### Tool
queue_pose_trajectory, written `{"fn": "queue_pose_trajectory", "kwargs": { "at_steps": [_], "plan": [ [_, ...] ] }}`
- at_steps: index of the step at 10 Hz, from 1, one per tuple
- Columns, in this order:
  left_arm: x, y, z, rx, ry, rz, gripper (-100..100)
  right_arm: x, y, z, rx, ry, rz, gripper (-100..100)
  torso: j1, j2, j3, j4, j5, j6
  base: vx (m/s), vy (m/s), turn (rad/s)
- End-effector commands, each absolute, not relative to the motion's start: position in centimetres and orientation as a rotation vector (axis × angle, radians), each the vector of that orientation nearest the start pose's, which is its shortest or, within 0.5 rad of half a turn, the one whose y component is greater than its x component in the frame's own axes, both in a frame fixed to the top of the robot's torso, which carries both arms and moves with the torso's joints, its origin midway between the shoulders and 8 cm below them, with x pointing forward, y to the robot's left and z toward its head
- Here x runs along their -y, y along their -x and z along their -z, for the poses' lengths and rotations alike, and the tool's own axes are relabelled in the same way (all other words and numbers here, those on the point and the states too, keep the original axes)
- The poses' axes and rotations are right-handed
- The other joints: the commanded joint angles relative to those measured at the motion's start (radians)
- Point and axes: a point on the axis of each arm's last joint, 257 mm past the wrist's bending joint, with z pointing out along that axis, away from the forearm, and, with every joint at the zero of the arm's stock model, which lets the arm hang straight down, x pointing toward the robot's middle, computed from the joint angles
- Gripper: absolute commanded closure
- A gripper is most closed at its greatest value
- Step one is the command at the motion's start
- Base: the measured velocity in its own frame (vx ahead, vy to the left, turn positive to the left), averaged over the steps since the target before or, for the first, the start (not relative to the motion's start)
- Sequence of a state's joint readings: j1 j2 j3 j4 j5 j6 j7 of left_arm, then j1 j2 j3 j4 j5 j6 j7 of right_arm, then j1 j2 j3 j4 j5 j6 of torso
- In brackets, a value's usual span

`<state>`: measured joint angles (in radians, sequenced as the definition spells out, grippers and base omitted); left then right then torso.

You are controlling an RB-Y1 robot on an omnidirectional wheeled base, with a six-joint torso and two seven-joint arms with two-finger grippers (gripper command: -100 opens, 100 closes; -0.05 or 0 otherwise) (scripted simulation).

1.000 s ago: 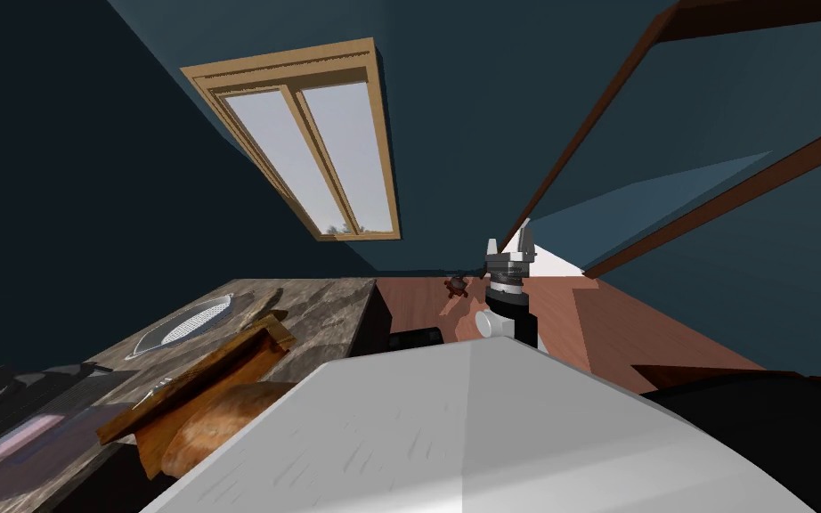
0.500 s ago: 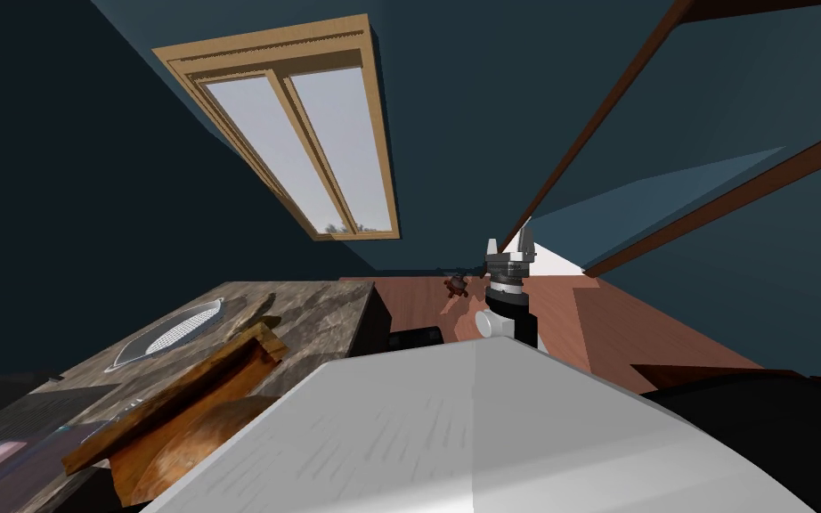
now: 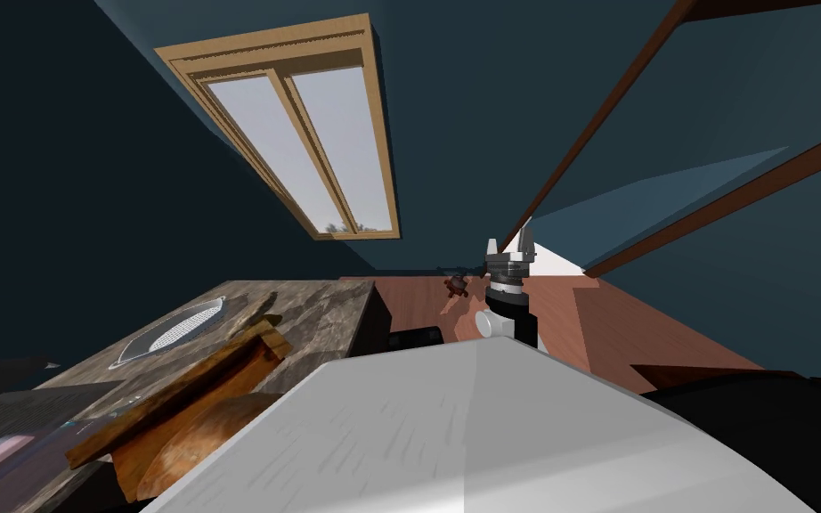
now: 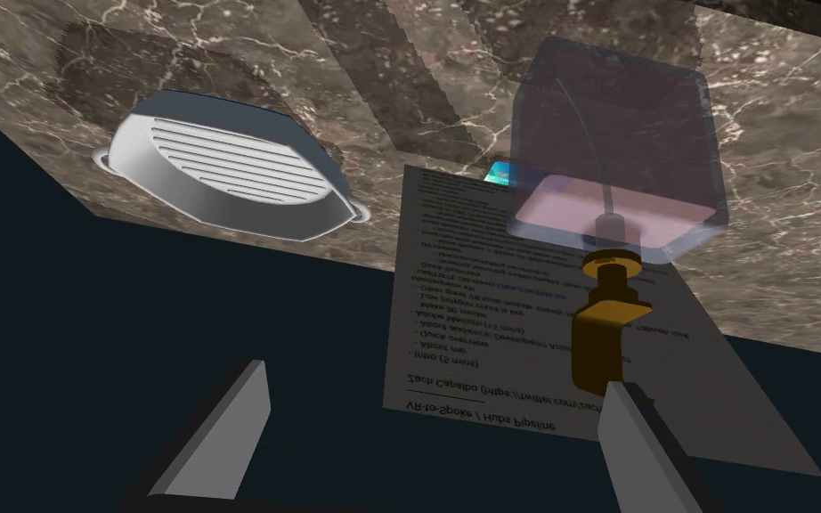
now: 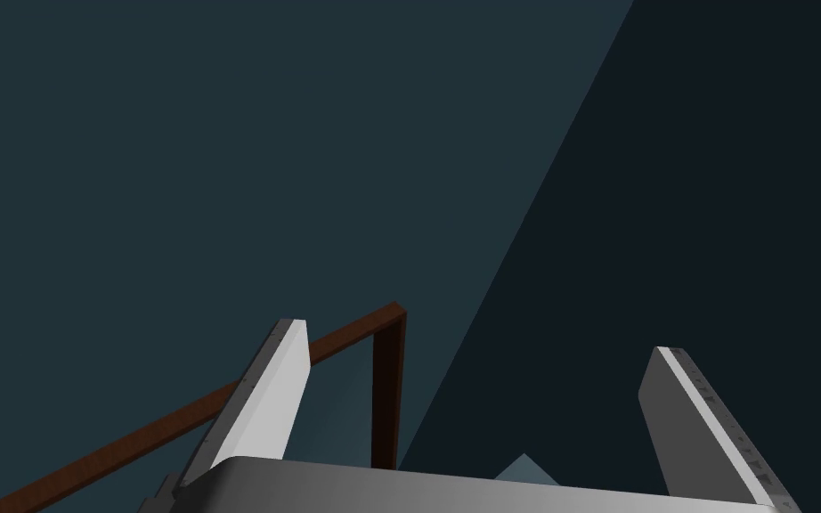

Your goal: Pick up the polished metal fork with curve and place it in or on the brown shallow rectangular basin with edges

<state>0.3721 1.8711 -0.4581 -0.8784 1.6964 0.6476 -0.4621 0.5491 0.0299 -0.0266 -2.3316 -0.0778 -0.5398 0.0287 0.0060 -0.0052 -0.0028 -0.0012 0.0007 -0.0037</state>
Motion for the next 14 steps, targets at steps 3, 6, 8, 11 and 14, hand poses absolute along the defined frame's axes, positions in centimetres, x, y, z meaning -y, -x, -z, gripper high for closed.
{"fn": "queue_pose_trajectory", "kwargs": {
  "at_steps": [3,6,8,11,14],
  "plan": [
    [-88.6,-14.1,9.6,-1.670,1.841,-0.678,-100,30.2,-31.9,-4.0,-0.511,-0.672,-1.286,0,0.000,0.001,0.000,0.000,0.000,0.000,-0.025,0.001,0.010],
    [-87.9,-15.6,7.1,-1.674,1.831,-0.671,-100,30.2,-31.9,-4.0,-0.511,-0.672,-1.286,0,0.000,0.000,0.000,0.000,0.000,0.000,-0.020,0.000,0.011],
    [-87.7,-15.7,6.7,-1.677,1.831,-0.674,-100,30.2,-31.9,-4.0,-0.511,-0.672,-1.286,0,0.000,0.000,0.000,0.000,0.000,0.000,-0.015,0.001,0.001],
    [-87.7,-15.7,6.7,-1.675,1.831,-0.672,0,30.2,-31.9,-4.0,-0.511,-0.672,-1.286,0,0.001,-0.001,-0.001,0.000,0.001,0.000,0.000,0.000,0.000],
    [-87.7,-15.7,6.7,-1.675,1.831,-0.673,0,30.2,-31.9,-4.0,-0.511,-0.672,-1.286,0,0.001,-0.001,-0.001,0.000,0.001,0.000,0.000,0.000,0.000]
  ]
}}
